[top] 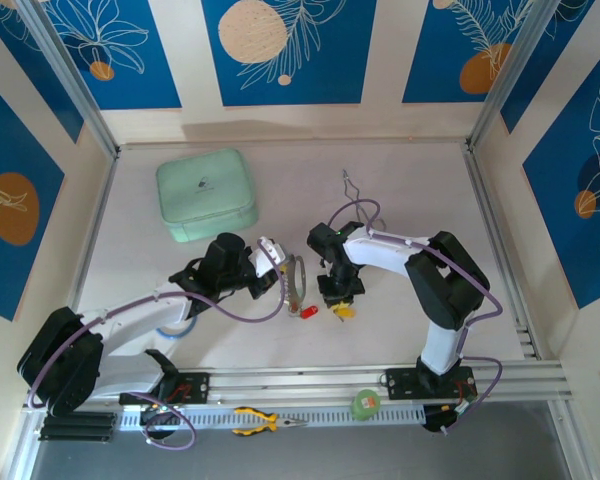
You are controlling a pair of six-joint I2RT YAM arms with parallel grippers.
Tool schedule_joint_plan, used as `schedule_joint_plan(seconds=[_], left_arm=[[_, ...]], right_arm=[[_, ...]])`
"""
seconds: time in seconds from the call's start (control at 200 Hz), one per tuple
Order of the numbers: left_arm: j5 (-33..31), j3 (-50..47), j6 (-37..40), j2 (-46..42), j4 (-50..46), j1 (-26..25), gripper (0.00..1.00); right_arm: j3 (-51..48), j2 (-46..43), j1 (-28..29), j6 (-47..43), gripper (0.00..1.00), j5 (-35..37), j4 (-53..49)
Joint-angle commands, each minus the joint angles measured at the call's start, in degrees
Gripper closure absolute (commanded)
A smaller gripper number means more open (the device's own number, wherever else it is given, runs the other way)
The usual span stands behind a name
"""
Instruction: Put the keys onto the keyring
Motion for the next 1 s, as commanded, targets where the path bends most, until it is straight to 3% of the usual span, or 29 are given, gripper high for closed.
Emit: schedule_joint_plan(seconds=[0.0,0.14,0.4,0.585,0.805,0.995], left_arm=[[0.06,0.38,1.49,-1.07,0.63,-0.56,1.00],[0.06,0.38,1.48,-1.08,0.60,-0.55,1.00],[-0.22,0.63,-0.09,-1.20,0.42,-0.60,1.00],[1.53,2.74,-6.85,-2.65,-3.02,-0.82,1.00],[4.79,4.21,-11.43,-4.86,-7.62,-1.27,1.00],[9.70,4.46,-12.52,-5.09,-8.88,-1.38,1.00]], right_arm=[[1.09,1.17,0.52,-0.24,0.89,-0.57,-1.54],[1.12,0.88,0.58,-0.30,1.00,-0.43,-1.63],[-2.42,-9.25,0.67,-2.21,1.00,0.66,3.36],[-9.87,-24.10,1.19,-9.02,1.00,-1.48,18.04],[-23.19,-40.47,0.46,-19.49,1.00,-12.11,39.08],[-30.69,-49.78,-0.21,-20.70,1.00,-16.14,47.28]])
